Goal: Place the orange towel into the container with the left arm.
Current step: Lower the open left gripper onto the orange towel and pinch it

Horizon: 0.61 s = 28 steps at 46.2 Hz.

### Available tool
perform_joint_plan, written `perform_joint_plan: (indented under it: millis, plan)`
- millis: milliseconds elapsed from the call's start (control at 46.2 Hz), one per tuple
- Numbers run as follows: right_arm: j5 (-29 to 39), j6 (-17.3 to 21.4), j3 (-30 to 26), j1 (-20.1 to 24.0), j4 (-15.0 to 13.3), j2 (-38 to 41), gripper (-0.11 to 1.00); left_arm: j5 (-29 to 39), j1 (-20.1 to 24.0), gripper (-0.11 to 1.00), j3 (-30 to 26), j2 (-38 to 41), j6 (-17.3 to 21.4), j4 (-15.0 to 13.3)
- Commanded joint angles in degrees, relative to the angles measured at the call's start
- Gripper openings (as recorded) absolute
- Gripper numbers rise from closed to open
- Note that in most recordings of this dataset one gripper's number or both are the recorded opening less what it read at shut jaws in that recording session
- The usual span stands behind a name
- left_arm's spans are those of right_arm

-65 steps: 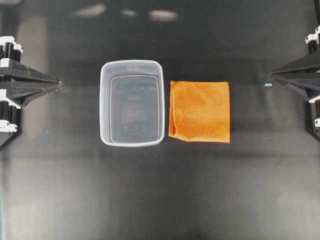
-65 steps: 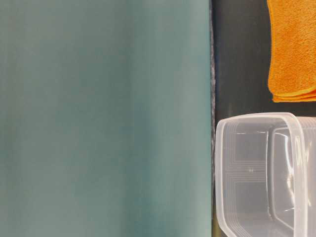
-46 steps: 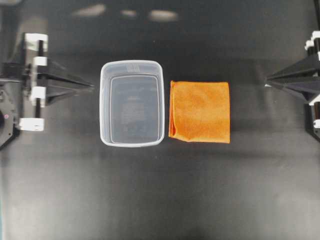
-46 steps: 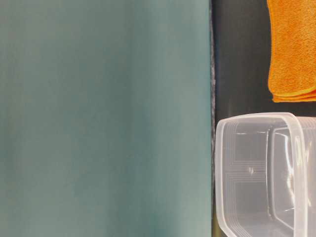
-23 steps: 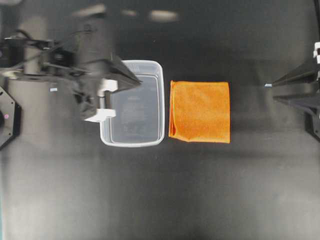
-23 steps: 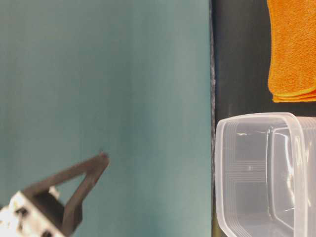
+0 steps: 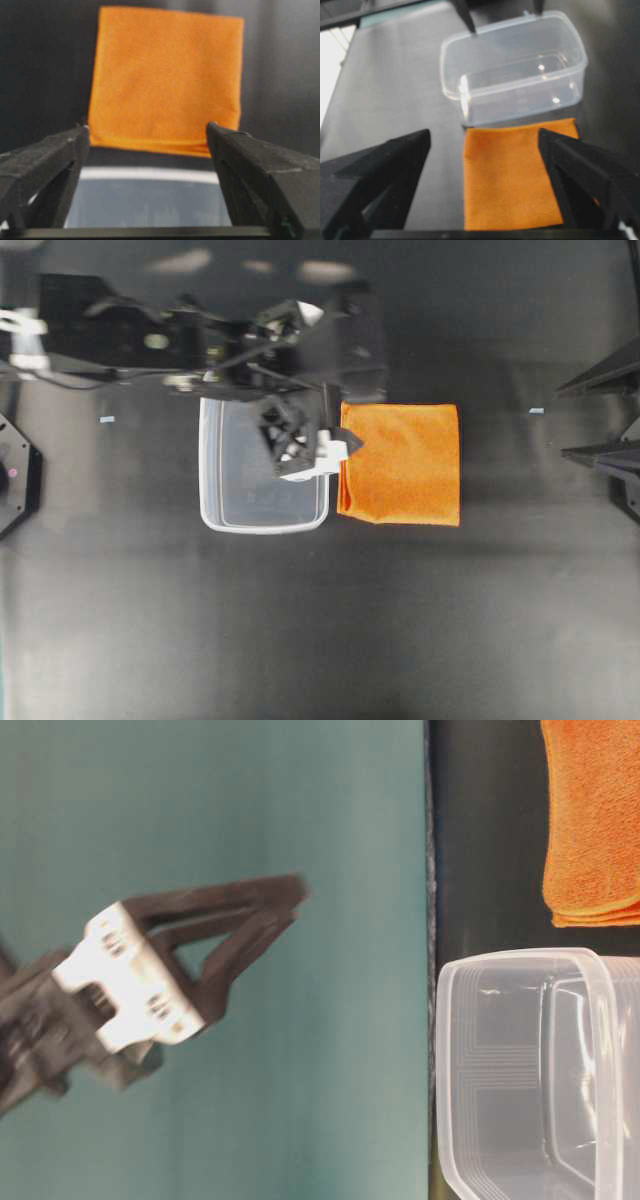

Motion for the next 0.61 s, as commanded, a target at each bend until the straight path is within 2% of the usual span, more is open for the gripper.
perform_joint_plan:
  millis: [0, 108, 260, 584]
  plan:
    - [-0.4, 0.1, -0.1, -0.1, 0.2, 0.1, 0.82, 1.6, -0.4, 0.89, -4.7, 3.3, 3.0, 0.2]
    - [-0.5, 0.3, 0.0, -0.1, 0.2, 0.1, 0.82, 3.2, -0.5, 0.89, -9.4, 8.1, 5.9, 0.2]
    - [-0.8, 0.5, 0.0, -0.1, 0.2, -0.1, 0.82, 4.2, -0.7, 0.89, -15.4, 13.9, 6.9, 0.2]
    - [-1.7, 0.4, -0.1, -0.1, 0.1, -0.3, 0.82, 7.6, -1.1, 0.89, -19.6, 23.3, 6.1, 0.2]
